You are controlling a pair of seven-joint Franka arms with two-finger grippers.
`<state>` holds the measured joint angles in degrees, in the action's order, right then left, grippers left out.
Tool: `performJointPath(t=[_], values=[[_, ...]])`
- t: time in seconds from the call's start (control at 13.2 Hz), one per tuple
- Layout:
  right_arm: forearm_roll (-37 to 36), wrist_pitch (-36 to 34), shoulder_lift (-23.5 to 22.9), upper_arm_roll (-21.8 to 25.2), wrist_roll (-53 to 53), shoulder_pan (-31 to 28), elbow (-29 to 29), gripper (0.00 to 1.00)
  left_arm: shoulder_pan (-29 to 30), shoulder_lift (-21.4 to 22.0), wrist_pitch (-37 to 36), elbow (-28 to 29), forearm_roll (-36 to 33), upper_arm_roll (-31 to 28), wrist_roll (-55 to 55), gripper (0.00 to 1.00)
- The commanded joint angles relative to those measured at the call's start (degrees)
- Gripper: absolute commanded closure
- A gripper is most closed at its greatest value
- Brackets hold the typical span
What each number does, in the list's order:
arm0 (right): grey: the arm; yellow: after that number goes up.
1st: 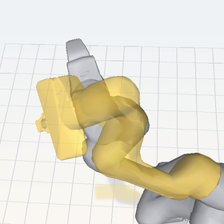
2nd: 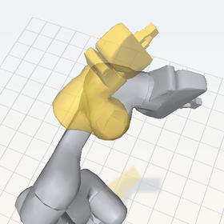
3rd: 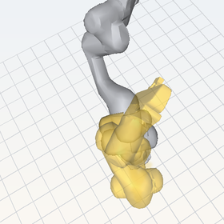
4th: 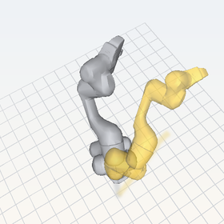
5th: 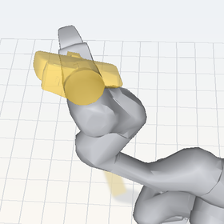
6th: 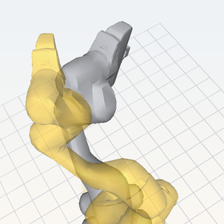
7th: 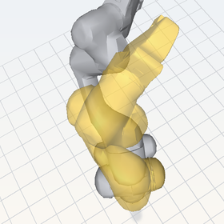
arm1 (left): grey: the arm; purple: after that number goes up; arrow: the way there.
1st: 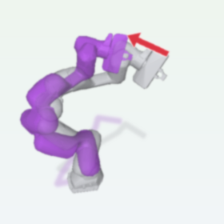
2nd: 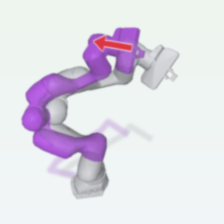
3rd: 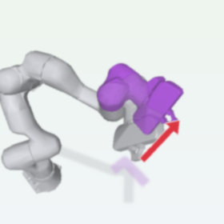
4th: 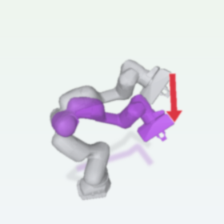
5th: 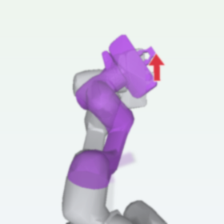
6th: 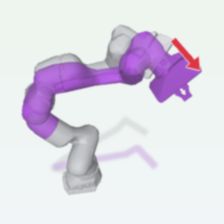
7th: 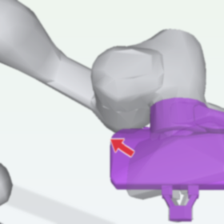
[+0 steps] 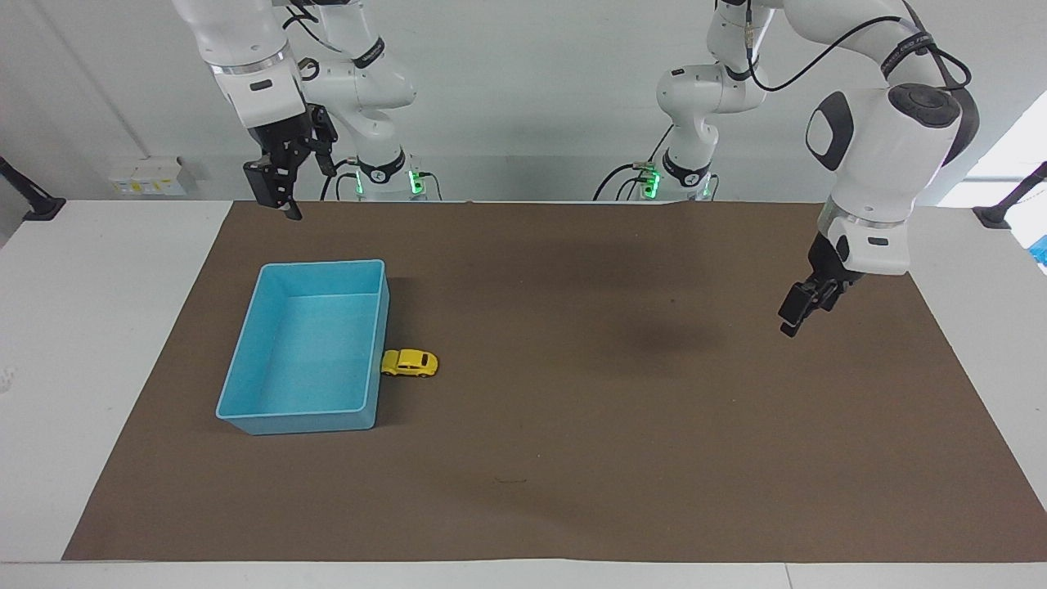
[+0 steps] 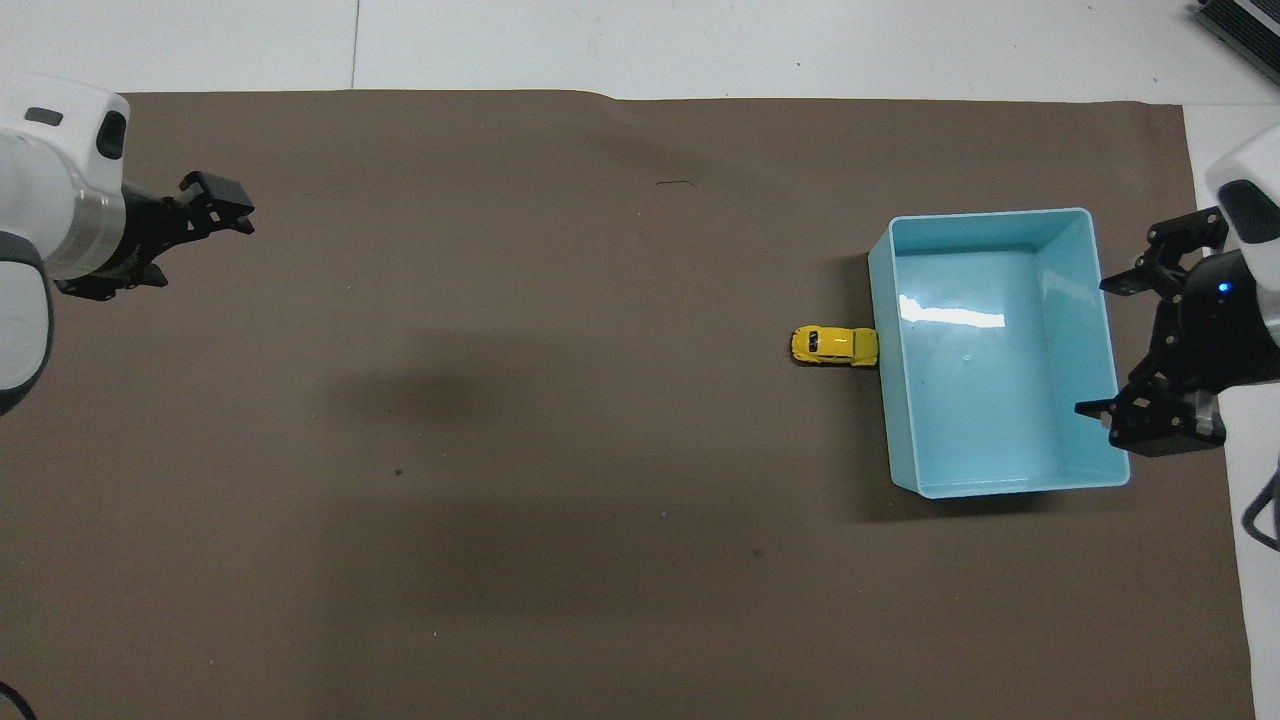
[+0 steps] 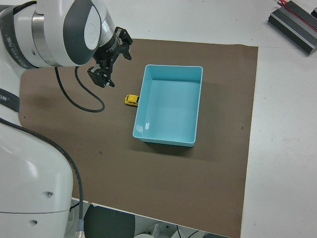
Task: Wind up and store yellow beetle car
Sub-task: 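Withdraw the left gripper while the right gripper reaches the blue box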
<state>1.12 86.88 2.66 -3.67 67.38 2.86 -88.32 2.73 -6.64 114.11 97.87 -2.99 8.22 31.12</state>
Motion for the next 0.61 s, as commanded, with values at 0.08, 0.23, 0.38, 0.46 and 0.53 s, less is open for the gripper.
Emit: performJointPath(t=[0.08, 0.23, 0.38, 0.46, 0.53], values=[[-0.6, 2.3, -0.4, -0.3, 6.2, 1.3, -2.7, 0.0, 2.5, 3.3, -6.9, 0.5, 1.1, 0.4, -20.1, 0.0], [-0.6, 4.8, -1.0, -0.5, 7.5, 1.4, -4.0, 0.0, 2.0, 5.2, -10.8, 0.5, 0.9, 0.7, -30.5, 0.0], [-0.4, 5.9, -2.8, -0.5, 9.4, 1.4, -4.6, 0.0, 1.5, 7.0, -13.7, 0.5, 0.4, 1.1, -31.1, 0.0], [-0.4, 7.3, -3.4, -0.5, 10.0, 1.7, -5.6, 0.0, 1.3, 8.0, -15.6, 0.7, 0.3, 1.4, -31.1, 0.0], [-0.4, 9.0, -4.0, -0.5, 10.6, 2.4, -6.7, 0.0, 0.4, 8.6, -17.2, 0.7, 0.4, 1.5, -31.0, 0.0]])
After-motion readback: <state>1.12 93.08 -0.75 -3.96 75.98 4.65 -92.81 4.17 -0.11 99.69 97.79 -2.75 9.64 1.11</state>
